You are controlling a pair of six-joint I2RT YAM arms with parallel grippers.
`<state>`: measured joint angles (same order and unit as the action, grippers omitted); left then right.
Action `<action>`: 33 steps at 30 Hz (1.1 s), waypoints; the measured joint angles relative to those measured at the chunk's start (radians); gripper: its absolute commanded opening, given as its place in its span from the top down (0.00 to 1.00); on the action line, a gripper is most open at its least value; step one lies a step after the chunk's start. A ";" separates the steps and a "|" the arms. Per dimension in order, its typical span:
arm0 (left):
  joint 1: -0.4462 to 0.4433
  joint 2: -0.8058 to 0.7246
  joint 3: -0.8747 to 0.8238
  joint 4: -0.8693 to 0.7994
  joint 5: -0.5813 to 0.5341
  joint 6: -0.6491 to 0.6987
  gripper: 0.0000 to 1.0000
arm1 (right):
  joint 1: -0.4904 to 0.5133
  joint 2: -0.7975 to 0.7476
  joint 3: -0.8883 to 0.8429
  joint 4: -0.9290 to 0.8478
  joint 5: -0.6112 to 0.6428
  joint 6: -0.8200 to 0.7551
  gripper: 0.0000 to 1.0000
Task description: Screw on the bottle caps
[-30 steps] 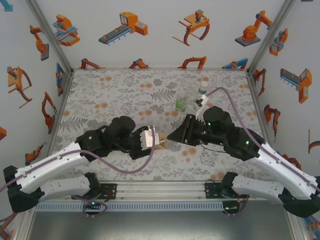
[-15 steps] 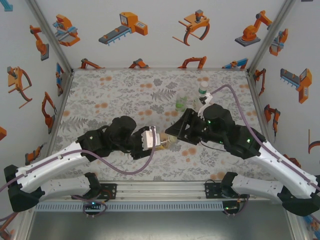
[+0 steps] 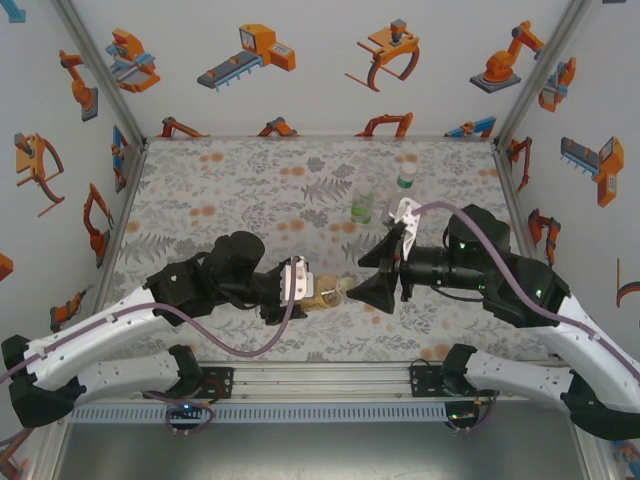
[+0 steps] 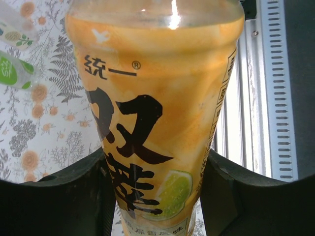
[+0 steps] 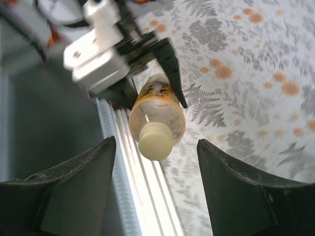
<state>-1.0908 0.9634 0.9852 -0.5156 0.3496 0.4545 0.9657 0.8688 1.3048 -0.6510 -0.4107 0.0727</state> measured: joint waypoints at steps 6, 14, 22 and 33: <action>0.000 -0.006 0.001 0.000 0.032 0.000 1.00 | 0.000 0.024 0.019 -0.058 -0.146 -0.317 0.41; -0.001 -0.011 0.002 0.000 0.037 0.000 1.00 | 0.000 0.064 0.033 -0.078 -0.178 -0.443 0.55; -0.001 -0.011 0.002 0.000 0.036 0.000 1.00 | 0.000 0.064 0.033 -0.074 -0.184 -0.451 0.60; -0.001 -0.011 0.002 0.000 0.036 0.000 1.00 | 0.000 0.063 -0.009 -0.043 -0.179 -0.414 0.65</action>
<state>-1.0916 0.9520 0.9871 -0.5159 0.3855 0.4541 0.9657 0.9318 1.2957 -0.6937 -0.5896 -0.3408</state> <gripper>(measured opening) 0.548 0.388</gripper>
